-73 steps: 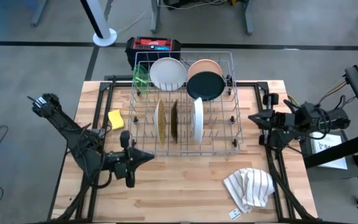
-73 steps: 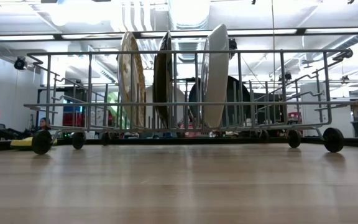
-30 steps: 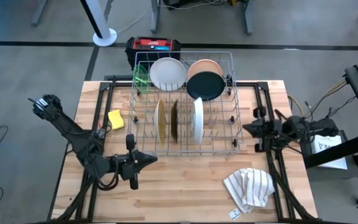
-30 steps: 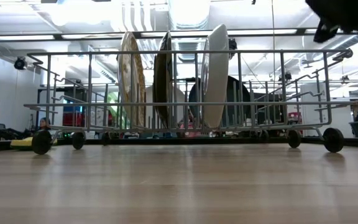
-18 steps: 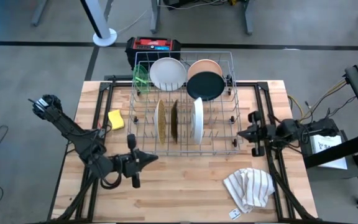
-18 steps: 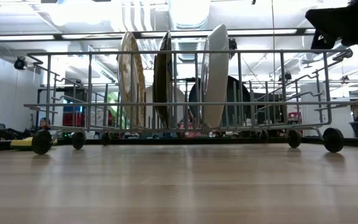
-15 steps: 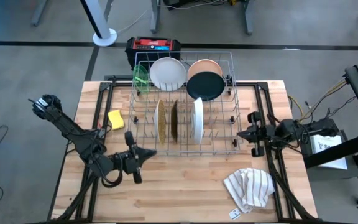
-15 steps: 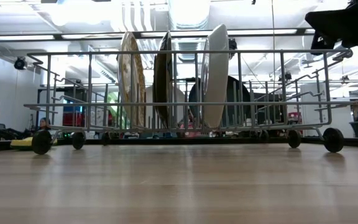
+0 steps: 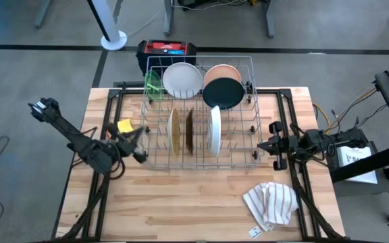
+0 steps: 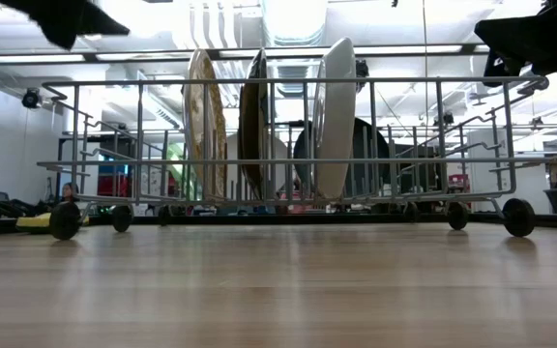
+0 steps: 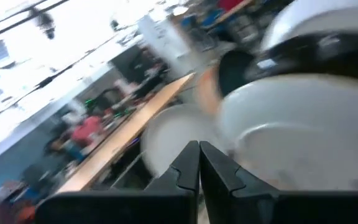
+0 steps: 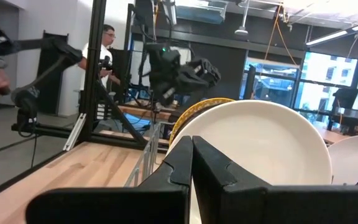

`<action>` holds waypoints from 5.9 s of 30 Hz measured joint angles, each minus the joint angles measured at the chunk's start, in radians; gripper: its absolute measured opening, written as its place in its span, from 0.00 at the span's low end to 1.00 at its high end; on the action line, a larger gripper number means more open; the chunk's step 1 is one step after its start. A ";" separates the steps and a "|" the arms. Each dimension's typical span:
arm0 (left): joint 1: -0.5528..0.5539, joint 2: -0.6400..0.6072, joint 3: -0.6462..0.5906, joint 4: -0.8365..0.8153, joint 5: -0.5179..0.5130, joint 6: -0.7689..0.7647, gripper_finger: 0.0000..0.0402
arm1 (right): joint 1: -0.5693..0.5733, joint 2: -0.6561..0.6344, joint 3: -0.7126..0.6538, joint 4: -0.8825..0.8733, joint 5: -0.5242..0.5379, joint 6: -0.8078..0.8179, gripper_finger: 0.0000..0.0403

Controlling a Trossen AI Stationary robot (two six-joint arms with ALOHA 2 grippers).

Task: Sort dishes
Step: Return to Home Position

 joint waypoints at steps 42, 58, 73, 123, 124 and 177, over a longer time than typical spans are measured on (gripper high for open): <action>1.411 -0.528 -0.273 -0.040 0.787 0.050 0.00 | 0.000 0.006 0.001 -0.016 0.004 -0.023 0.00; 1.439 -0.209 -0.273 0.323 0.792 0.181 0.00 | 0.000 0.007 0.001 -0.068 0.003 0.004 0.00; 1.511 -0.065 -0.273 0.398 0.659 0.249 0.00 | 0.000 0.007 0.001 -0.108 0.002 0.090 0.00; 1.510 -0.045 -0.273 0.403 0.652 0.218 0.00 | 0.000 0.007 0.001 -0.106 0.002 0.089 0.00; 1.510 -0.045 -0.273 0.403 0.652 0.218 0.00 | 0.000 0.007 0.001 -0.106 0.002 0.089 0.00; 1.510 -0.045 -0.273 0.402 0.652 0.218 0.00 | 0.000 0.007 0.001 -0.106 0.002 0.089 0.00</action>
